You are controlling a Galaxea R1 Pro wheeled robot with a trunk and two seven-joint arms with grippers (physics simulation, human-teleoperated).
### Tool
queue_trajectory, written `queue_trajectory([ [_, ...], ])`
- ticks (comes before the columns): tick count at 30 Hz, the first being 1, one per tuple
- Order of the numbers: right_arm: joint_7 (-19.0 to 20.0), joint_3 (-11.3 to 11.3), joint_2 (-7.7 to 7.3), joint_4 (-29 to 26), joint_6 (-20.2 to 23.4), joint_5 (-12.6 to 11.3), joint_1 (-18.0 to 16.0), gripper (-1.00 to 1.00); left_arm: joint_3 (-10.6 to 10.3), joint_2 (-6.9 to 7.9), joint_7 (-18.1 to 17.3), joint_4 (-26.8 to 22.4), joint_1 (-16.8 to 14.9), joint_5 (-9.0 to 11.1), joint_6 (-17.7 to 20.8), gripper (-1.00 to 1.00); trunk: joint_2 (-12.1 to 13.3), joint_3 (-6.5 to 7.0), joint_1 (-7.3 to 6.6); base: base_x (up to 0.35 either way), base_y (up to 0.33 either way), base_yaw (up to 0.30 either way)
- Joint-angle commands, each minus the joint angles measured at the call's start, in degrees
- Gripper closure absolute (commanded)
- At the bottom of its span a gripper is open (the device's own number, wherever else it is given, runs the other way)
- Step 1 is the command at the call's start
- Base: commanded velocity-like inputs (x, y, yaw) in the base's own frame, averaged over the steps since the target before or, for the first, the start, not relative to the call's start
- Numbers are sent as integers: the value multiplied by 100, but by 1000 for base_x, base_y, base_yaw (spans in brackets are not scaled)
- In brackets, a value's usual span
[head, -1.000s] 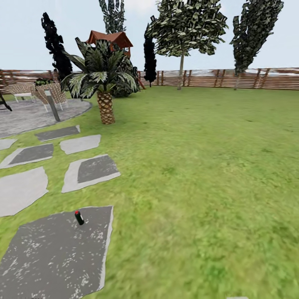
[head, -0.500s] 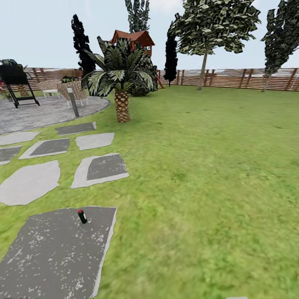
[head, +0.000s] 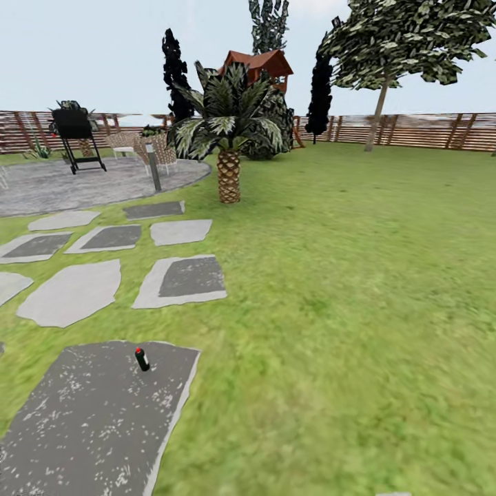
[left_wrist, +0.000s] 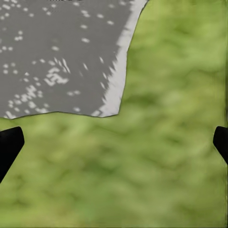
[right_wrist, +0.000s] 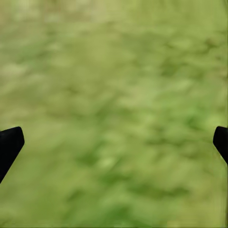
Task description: Pick up the pesticide atomizer in the garden and spray insectifuge to fully cover both potted plants in the garden.
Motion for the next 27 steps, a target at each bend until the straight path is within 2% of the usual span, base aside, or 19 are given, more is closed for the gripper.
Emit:
queue_trajectory([
  [1, 6, 2, -1, 4, -17, 1, -2, -100, -1, 0, -7, 6, -4, 41, -19, -100, -2, -5, 1, 212, -254, 277],
  [10, 6, 1, -1, 4, -17, 1, -2, -100, -1, 0, -7, 6, -4, 41, -19, -100, -2, -5, 1, 206, -220, 277],
  [27, 6, 1, -1, 4, -17, 1, -2, -100, -1, 0, -7, 6, -4, 41, -19, -100, -2, -5, 1, 14, -9, 277],
])
